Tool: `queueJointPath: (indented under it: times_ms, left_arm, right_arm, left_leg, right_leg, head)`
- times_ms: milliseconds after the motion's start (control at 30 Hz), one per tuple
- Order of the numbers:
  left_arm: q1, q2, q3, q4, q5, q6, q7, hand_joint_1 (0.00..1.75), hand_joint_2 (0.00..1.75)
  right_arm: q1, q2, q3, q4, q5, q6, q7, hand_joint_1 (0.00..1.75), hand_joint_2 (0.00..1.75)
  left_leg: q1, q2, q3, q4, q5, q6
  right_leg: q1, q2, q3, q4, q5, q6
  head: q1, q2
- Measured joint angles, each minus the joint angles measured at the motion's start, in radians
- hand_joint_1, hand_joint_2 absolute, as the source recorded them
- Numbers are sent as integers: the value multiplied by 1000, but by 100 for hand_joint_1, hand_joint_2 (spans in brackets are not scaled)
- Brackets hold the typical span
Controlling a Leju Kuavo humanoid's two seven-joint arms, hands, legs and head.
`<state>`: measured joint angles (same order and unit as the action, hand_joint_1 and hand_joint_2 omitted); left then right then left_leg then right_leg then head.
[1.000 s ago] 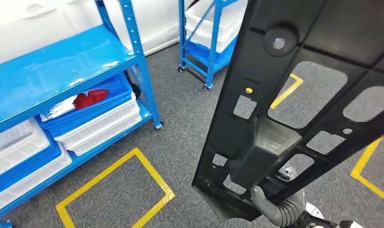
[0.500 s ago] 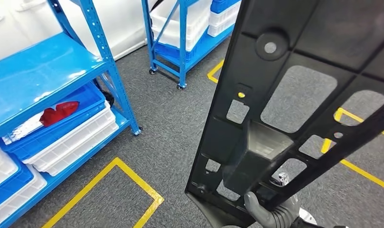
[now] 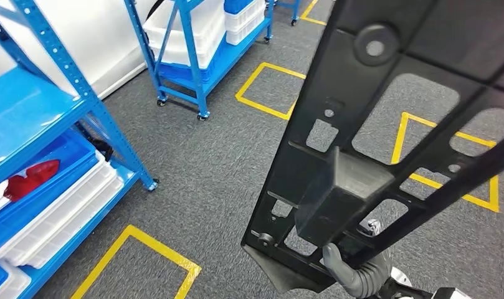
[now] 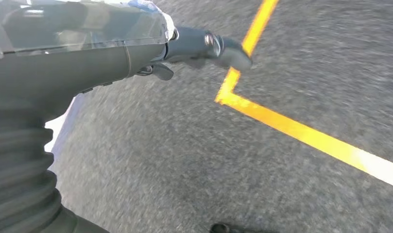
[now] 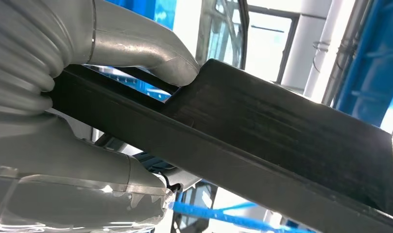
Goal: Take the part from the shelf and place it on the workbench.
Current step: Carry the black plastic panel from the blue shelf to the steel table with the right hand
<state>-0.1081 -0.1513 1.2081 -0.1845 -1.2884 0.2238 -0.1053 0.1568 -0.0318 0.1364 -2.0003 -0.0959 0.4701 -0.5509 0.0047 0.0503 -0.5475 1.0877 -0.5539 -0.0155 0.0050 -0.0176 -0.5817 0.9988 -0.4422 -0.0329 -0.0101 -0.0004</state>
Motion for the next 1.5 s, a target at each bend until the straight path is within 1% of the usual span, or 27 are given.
queueJointPath:
  times_ms: [67, 100, 133, 200, 267, 333, 400, 467, 533, 600, 633, 667, 700, 767, 833, 900, 967, 1000, 1067, 1133, 1167, 1200, 1267, 1300, 1367, 1433, 1500]
  left_arm:
    - [3, 2, 0, 0, 0, 9, -13, 0, 175]
    - [5, 3, 0, 0, 0, 13, -18, 0, 175]
    - [5, 4, 0, 0, -1, 17, -22, 0, 175]
    - [0, 5, 0, 0, -1, 19, -26, 0, 175]
    - [-5, 6, -1, 0, -2, 19, -23, 0, 175]
    - [-8, 6, -1, 0, -2, 27, -18, 0, 175]
    - [-9, 4, -1, 0, 1, 50, -18, 0, 175]
    - [-9, 0, 0, -2, 10, 103, -25, 0, 175]
    - [-5, -3, 4, -3, 29, 165, -36, 0, 175]
    - [1, -4, 12, -3, 46, 204, -47, 0, 175]
    - [3, -5, 17, -3, 51, 219, -54, 0, 175]
    - [3, -8, 21, -3, 53, 233, -59, 0, 175]
    - [2, -10, 24, -3, 54, 243, -62, 0, 175]
    - [2, -16, 27, -3, 59, 246, -58, 0, 175]
    - [2, -20, 30, -3, 60, 228, -46, 0, 175]
    - [1, -24, 32, -3, 55, 195, -40, 0, 175]
    - [-1, -26, 33, -3, 60, 152, -51, 0, 175]
    - [-2, -27, 34, -3, 66, 129, -62, 0, 175]
    - [1, -27, 37, -3, 73, 90, -81, 0, 175]
    - [6, -27, 38, -3, 72, 66, -84, 0, 175]
    - [7, -28, 39, -3, 70, 61, -78, 0, 175]
    - [7, -28, 39, -3, 68, 57, -70, 0, 175]
    - [8, -30, 39, -3, 58, 52, -54, 0, 175]
    - [8, -31, 38, -3, 51, 48, -46, 0, 175]
    - [10, -35, 33, -3, 35, 44, -26, 0, 175]
    - [9, -39, 27, -3, 22, 41, -1, 0, 175]
    - [9, -44, 22, -3, 14, 38, 16, 0, 175]
  right_arm:
    - [-4, 0, 0, 4, -1, 2, 0, 175, 175]
    - [-4, 0, 0, 5, 0, 3, 2, 175, 175]
    - [-3, 0, 0, 6, 1, 2, 4, 175, 175]
    - [-4, 1, 0, 7, 4, -1, 12, 175, 175]
    - [-7, 3, 0, 7, 6, -6, 20, 175, 175]
    - [-10, 5, 0, 7, 7, -9, 27, 175, 175]
    - [-11, 6, 0, 7, 6, -12, 33, 175, 175]
    - [-10, 6, 0, 7, 4, -14, 37, 175, 175]
    - [-10, 6, 0, 6, 2, -18, 39, 175, 175]
    - [-11, 6, 1, 8, 0, -22, 42, 175, 175]
    - [-10, 6, 1, 10, 0, -23, 43, 175, 175]
    - [-10, 6, 1, 13, -1, -24, 44, 175, 175]
    - [-11, 6, 1, 14, -2, -24, 44, 175, 175]
    - [-13, 6, 1, 15, -3, -23, 44, 175, 175]
    - [-17, 6, 1, 15, -4, -24, 45, 175, 175]
    - [-17, 6, 1, 15, -3, -27, 48, 175, 175]
    - [-16, 5, 1, 14, -3, -28, 49, 175, 175]
    - [-16, 5, 1, 14, -2, -29, 49, 175, 175]
    - [-16, 4, 1, 13, 2, -31, 47, 175, 175]
    - [-12, 3, 1, 13, 6, -35, 46, 175, 175]
    - [-10, 3, 0, 12, 9, -37, 46, 175, 175]
    - [-8, 3, 0, 10, 14, -41, 46, 175, 175]
    - [-2, 2, 0, -1, 26, -51, 46, 175, 175]
    - [1, 2, 0, -8, 33, -57, 47, 175, 175]
    - [10, 0, 0, -23, 43, -66, 51, 175, 175]
    - [20, -3, 0, -38, 51, -74, 58, 175, 175]
    - [22, -6, 0, -51, 58, -78, 64, 175, 175]
  left_leg:
    - [1, -38, -64, 133, -59, -5]
    - [2, -41, -91, 185, -72, -7]
    - [3, -42, -105, 203, -65, -9]
    - [8, -52, -79, 125, 3, -12]
    - [16, -96, -29, -2, 64, -13]
    - [18, -123, -8, -56, 73, -5]
    - [15, -106, -7, -61, 73, 8]
    - [16, -83, -4, -67, 77, 22]
    - [14, -57, -1, -72, 77, 32]
    - [9, -29, -1, -72, 75, 36]
    - [7, -16, -1, -71, 73, 36]
    - [6, -4, 1, -71, 71, 36]
    - [5, 7, 3, -71, 69, 35]
    - [1, 26, 10, -71, 64, 31]
    - [-1, 44, 15, -72, 58, 24]
    - [-1, 65, 22, -77, 54, 14]
    - [1, 41, 23, -62, 38, 5]
    - [2, 14, 10, -27, 16, 1]
    - [4, -33, -49, 99, -48, -3]
    - [6, -42, -104, 200, -75, -7]
    - [8, -43, -110, 199, -59, -8]
    - [10, -45, -97, 159, -24, -10]
    - [16, -84, -45, 25, 53, -11]
    - [19, -108, -25, -25, 72, -10]
    - [19, -134, -14, -59, 74, -4]
    - [17, -113, -11, -66, 76, 9]
    - [18, -88, -4, -75, 79, 22]
  right_leg:
    - [0, 25, 1, -1, 0, -4]
    - [0, 40, 1, 0, 0, -4]
    - [0, 55, 2, 1, -1, -3]
    - [-4, 84, 5, 7, -4, 1]
    - [-6, 111, 2, 20, -10, 11]
    - [-9, 135, -10, 30, -11, 24]
    - [-11, 152, -18, 30, -8, 37]
    - [-9, 112, -34, 59, -25, 46]
    - [-9, 47, -84, 162, -78, 53]
    - [-14, 27, -146, 283, -124, 59]
    - [-16, 25, -158, 306, -124, 60]
    - [-17, 22, -150, 290, -106, 58]
    - [-16, 14, -123, 236, -75, 55]
    - [-4, -35, -49, 97, -23, 41]
    - [11, -71, -16, 30, -14, 27]
    - [15, -53, -16, 21, -14, 18]
    - [8, -29, -7, 6, -7, 8]
    - [4, -16, -2, -1, -3, 3]
    - [1, 10, 3, -5, -2, -4]
    - [1, 41, 5, -4, -4, -5]
    - [1, 57, 6, -2, -5, -4]
    - [-1, 73, 8, 0, -7, -1]
    - [-3, 102, 9, 10, -15, 9]
    - [-4, 114, 5, 17, -18, 15]
    - [-7, 135, -7, 25, -19, 28]
    - [-12, 147, -13, 26, -18, 40]
    - [-10, 108, -33, 68, -43, 49]
  head:
    - [0, 0]
    - [0, 0]
    - [0, 0]
    - [0, 0]
    - [0, 0]
    - [0, 0]
    - [0, 0]
    - [0, 0]
    - [0, 0]
    - [0, 0]
    - [0, 0]
    - [0, 0]
    - [0, 0]
    - [0, 0]
    - [0, 0]
    - [0, 0]
    - [0, 0]
    - [0, 0]
    - [0, 0]
    - [0, 0]
    - [0, 0]
    - [0, 0]
    - [0, 0]
    - [0, 0]
    - [0, 0]
    - [0, 0]
    - [0, 0]
